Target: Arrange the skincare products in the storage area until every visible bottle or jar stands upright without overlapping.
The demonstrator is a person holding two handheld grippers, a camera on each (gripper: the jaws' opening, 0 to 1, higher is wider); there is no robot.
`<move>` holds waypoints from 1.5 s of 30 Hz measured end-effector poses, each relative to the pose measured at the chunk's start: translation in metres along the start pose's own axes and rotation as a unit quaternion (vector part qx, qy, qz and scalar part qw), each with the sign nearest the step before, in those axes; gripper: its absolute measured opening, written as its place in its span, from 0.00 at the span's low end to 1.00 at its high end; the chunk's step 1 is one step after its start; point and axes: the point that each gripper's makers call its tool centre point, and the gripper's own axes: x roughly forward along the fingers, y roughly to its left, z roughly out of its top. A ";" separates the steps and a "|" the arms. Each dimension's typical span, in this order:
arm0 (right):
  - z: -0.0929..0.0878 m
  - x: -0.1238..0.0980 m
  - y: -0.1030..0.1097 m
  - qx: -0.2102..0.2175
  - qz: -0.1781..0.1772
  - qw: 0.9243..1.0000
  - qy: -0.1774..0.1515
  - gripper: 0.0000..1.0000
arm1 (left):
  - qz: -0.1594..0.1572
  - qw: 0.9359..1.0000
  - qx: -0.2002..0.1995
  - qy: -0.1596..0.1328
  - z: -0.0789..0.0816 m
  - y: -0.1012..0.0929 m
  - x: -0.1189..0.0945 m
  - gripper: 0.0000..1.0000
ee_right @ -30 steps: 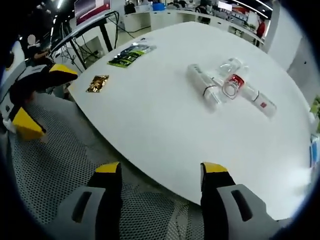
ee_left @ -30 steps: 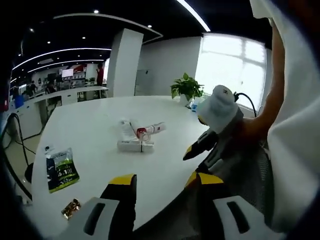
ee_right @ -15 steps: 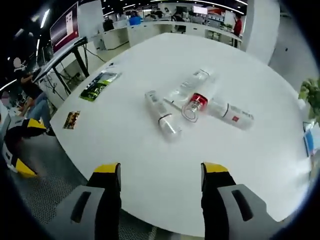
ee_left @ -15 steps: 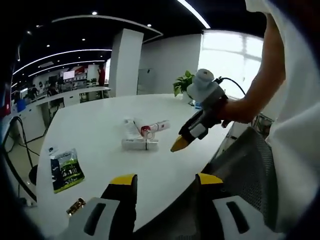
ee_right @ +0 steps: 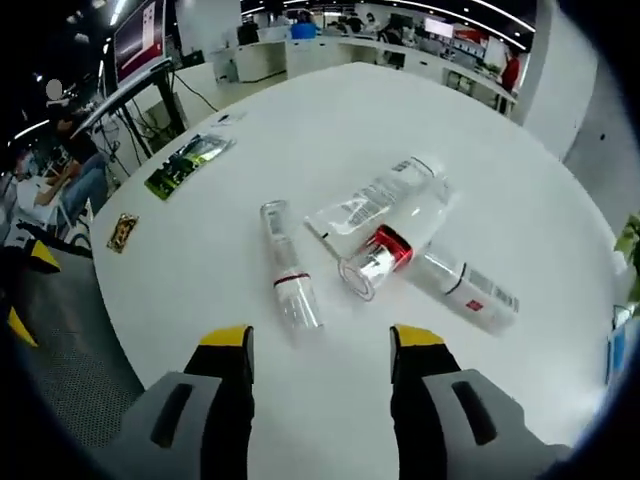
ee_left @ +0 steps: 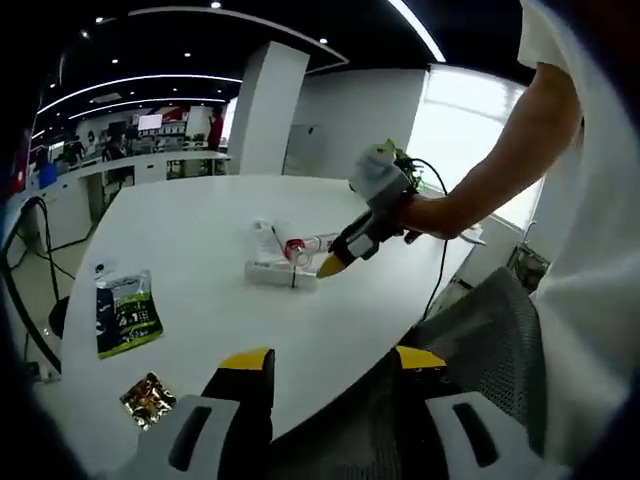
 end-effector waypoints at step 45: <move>0.105 0.082 -0.073 -0.664 0.122 0.710 0.198 0.37 | 0.060 0.990 -0.127 -0.012 0.013 0.034 0.007 0.46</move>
